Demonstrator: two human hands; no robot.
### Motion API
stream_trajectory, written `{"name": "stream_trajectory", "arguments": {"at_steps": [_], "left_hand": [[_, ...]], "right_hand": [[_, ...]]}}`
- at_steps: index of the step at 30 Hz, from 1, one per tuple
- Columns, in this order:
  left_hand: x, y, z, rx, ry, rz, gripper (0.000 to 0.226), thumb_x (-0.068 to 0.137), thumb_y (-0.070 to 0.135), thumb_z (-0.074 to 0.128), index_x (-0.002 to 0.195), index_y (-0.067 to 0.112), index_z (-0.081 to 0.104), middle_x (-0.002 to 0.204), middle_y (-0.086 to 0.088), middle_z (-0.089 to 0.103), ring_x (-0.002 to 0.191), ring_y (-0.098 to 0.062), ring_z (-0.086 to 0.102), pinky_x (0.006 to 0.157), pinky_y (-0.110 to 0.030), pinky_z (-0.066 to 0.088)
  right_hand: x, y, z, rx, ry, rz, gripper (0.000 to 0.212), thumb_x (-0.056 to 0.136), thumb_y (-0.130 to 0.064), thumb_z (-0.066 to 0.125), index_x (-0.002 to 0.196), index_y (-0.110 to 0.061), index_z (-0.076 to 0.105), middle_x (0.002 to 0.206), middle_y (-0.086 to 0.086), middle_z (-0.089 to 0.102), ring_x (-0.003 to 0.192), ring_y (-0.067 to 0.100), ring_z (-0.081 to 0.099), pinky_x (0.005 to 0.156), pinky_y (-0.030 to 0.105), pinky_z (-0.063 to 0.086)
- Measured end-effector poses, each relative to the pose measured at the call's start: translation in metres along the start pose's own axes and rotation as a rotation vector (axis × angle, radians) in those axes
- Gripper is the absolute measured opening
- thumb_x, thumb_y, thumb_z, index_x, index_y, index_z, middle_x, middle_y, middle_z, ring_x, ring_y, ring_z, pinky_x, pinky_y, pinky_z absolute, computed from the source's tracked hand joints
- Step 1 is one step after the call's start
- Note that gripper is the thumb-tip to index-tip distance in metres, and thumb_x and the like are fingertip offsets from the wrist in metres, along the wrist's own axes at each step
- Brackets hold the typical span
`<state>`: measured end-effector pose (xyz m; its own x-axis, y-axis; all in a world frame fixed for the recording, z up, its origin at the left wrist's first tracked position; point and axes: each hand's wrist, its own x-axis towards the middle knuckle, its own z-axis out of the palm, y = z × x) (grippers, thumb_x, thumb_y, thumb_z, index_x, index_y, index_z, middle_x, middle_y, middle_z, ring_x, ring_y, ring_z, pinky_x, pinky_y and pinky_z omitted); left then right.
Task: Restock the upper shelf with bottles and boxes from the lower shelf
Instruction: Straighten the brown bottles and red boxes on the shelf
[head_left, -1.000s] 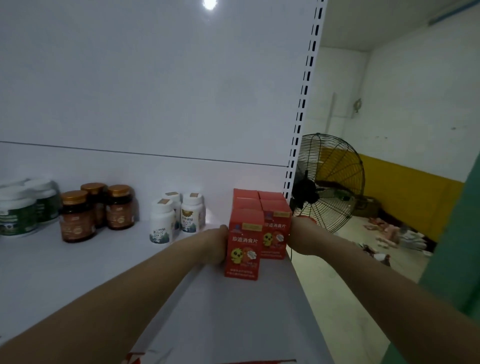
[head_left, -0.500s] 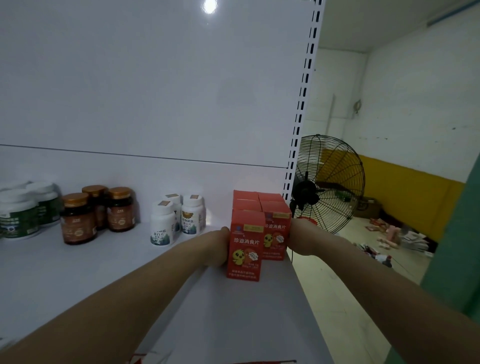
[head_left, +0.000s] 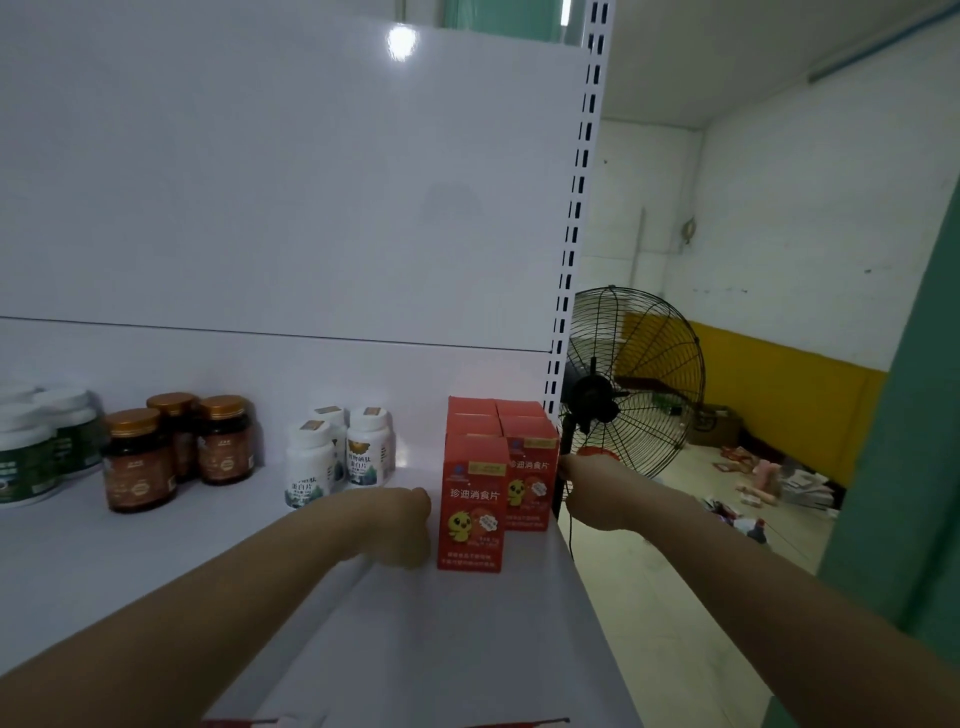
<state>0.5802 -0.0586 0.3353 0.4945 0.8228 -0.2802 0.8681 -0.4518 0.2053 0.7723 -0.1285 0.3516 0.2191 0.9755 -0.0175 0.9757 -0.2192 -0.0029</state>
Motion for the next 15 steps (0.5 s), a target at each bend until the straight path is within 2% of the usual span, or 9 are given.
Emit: {"name": "stream_trajectory", "arguments": {"at_steps": [3,6,8,10,11,13,14,15], "left_hand": [[-0.017,-0.003,-0.011,-0.218,-0.145,0.067,0.055,0.084,0.023,0.063,0.134,0.016,0.041,0.138,0.002,0.048,0.127,-0.017,0.044,0.101,-0.026,0.036],[-0.024,-0.004,-0.010,-0.233,-0.100,0.115,0.075,0.077,0.042,0.071,0.140,0.020,0.039,0.146,0.006,0.042,0.132,-0.015,0.042,0.108,-0.029,0.033],[-0.030,0.001,-0.006,-0.213,-0.075,0.139,0.070,0.079,0.046,0.067,0.139,0.023,0.041,0.144,0.005,0.045,0.130,-0.016,0.044,0.110,-0.031,0.034],[-0.036,0.010,-0.002,-0.152,-0.046,0.178,0.054,0.088,0.041,0.058,0.136,0.021,0.045,0.140,0.000,0.049,0.127,-0.018,0.047,0.110,-0.032,0.036],[-0.040,0.015,0.000,-0.123,-0.024,0.195,0.047,0.092,0.037,0.053,0.135,0.018,0.046,0.138,-0.002,0.050,0.126,-0.020,0.048,0.109,-0.030,0.037],[-0.045,0.021,0.003,-0.121,0.026,0.221,0.043,0.096,0.035,0.046,0.135,0.017,0.046,0.139,-0.004,0.049,0.126,-0.020,0.048,0.106,-0.028,0.036],[-0.045,0.022,0.004,-0.130,0.042,0.233,0.043,0.096,0.036,0.045,0.135,0.018,0.046,0.140,-0.004,0.048,0.127,-0.019,0.047,0.105,-0.027,0.035],[-0.046,0.023,0.006,-0.132,0.055,0.239,0.042,0.097,0.035,0.044,0.135,0.017,0.046,0.140,-0.004,0.048,0.127,-0.019,0.047,0.105,-0.026,0.035]], "right_hand": [[-0.009,-0.003,-0.002,-0.063,-0.044,-0.004,0.035,0.096,-0.011,0.037,0.127,-0.002,0.053,0.122,0.013,0.058,0.112,0.026,0.056,0.084,0.028,0.046],[-0.025,-0.010,-0.008,-0.169,-0.139,-0.073,0.037,0.101,-0.020,0.032,0.122,0.001,0.054,0.090,0.007,0.058,0.085,0.020,0.053,0.061,0.017,0.036],[-0.034,-0.020,-0.012,-0.253,-0.216,-0.122,0.040,0.103,-0.021,0.028,0.125,0.002,0.053,0.093,0.009,0.059,0.074,0.015,0.044,0.055,0.016,0.030],[-0.037,-0.031,-0.013,-0.322,-0.264,-0.189,0.040,0.104,-0.017,0.026,0.131,0.000,0.049,0.093,0.008,0.054,0.069,0.012,0.043,0.052,0.015,0.028],[-0.038,-0.036,-0.013,-0.334,-0.269,-0.222,0.039,0.103,-0.016,0.025,0.133,-0.001,0.046,0.096,0.007,0.051,0.073,0.014,0.046,0.056,0.014,0.032],[-0.036,-0.046,-0.011,-0.344,-0.274,-0.230,0.041,0.103,-0.014,0.025,0.140,-0.002,0.038,0.125,0.012,0.050,0.110,0.024,0.052,0.084,0.022,0.044],[-0.034,-0.049,-0.009,-0.377,-0.284,-0.223,0.043,0.103,-0.014,0.026,0.143,-0.003,0.034,0.138,0.014,0.045,0.125,0.028,0.046,0.098,0.030,0.041],[-0.031,-0.051,-0.005,-0.424,-0.286,-0.213,0.043,0.103,-0.016,0.027,0.144,-0.005,0.033,0.145,0.014,0.040,0.132,0.030,0.041,0.103,0.034,0.038]]}}
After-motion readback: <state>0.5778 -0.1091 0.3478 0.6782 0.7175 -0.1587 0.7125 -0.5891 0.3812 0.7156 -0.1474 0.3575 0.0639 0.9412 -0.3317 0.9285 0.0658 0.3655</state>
